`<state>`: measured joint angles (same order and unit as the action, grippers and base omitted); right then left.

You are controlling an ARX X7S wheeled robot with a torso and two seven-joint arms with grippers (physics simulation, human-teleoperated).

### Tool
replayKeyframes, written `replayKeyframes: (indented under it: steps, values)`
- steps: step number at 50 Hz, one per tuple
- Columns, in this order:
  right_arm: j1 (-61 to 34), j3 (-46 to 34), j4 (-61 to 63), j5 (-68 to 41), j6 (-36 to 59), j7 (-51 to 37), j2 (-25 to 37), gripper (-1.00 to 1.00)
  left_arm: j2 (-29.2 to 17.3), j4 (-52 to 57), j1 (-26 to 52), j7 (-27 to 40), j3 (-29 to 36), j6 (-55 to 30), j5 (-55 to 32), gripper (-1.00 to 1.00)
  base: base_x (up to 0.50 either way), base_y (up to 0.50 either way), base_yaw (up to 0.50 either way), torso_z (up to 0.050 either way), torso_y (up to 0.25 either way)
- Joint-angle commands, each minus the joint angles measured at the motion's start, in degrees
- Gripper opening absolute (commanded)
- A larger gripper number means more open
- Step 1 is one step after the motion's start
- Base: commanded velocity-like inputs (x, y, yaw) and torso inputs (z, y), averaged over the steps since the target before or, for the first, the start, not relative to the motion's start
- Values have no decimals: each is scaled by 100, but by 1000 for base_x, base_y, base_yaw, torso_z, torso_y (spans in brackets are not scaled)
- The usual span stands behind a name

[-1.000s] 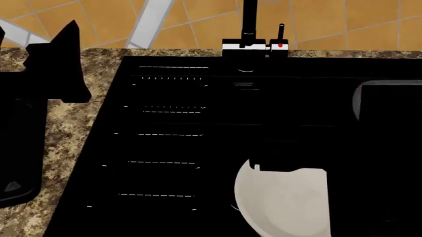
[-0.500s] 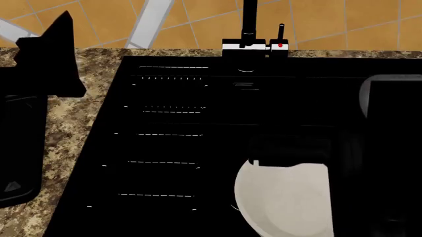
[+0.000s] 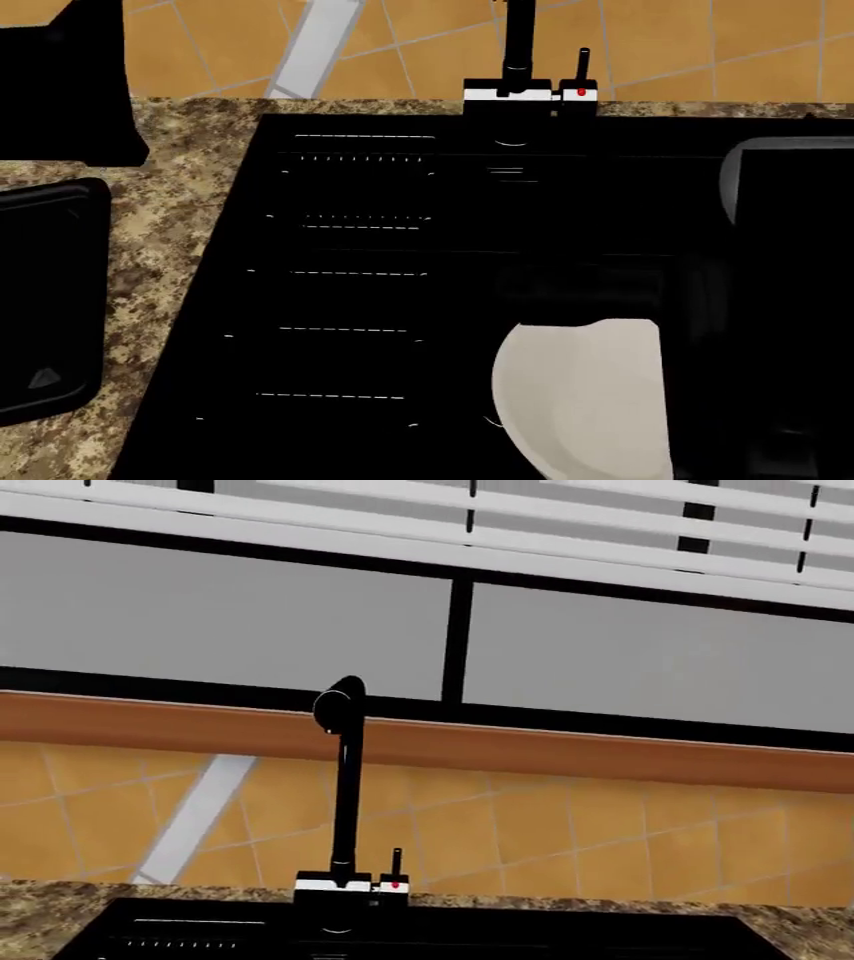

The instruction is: Move the fresh-baked cupcake off the tray onto the counter, and place the bowl used for mixing into the sink.

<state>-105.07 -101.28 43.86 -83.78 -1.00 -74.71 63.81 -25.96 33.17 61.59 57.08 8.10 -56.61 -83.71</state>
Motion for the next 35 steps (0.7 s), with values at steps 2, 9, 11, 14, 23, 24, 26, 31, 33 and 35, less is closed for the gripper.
replayKeyframes:
  steps: [2, 9, 11, 14, 23, 24, 26, 31, 33, 35]
  values:
    - [-85, 73, 38, -10, 89, -35, -35, 100, -121, 34, 158, 293, -202, 28, -492, 100, 0, 381, 0, 0, 0]
    - [-69, 94, 26, -17, 89, -47, -21, 100, -131, 55, 109, 233, -185, 55, -426, 100, 0, 469, 0, 0, 0]
    - [-70, 99, 29, -17, 99, -48, -29, 100, -132, 64, 119, 245, -180, 58, -435, 100, 0, 500, 0, 0, 0]
    - [-58, 105, 33, -10, 97, -43, -22, 100, -140, 76, 131, 272, -183, 63, -476, 100, -1, 500, 0, 0, 0]
    - [-40, 122, 28, -13, 120, -23, -25, 100, -206, 123, 61, 275, -175, 66, -463, 100, 0, 500, 0, 0, 0]
    - [-45, 128, 27, -20, 121, -20, -22, 100, -210, 131, 74, 268, -160, 57, -437, 100, -1, 500, 0, 0, 0]
    - [-38, 131, 18, -23, 123, -14, -29, 100, -212, 119, 69, 249, -159, 67, -424, 100, -1, 500, 0, 0, 0]
    - [-64, 156, 4, -58, 157, -17, -60, 100, -287, 119, 5, 127, -200, 97, -329, 100, -1, 500, 0, 0, 0]
    - [-85, 160, -9, -80, 198, -20, -89, 100, -293, 114, -94, 34, -241, 164, -217, 100, -1, 500, 0, 0, 0]
    - [-114, 176, -33, -116, 225, -21, -110, 100, -286, 144, -221, -94, -223, 209, -63, 100, -1, 500, 0, 0, 0]
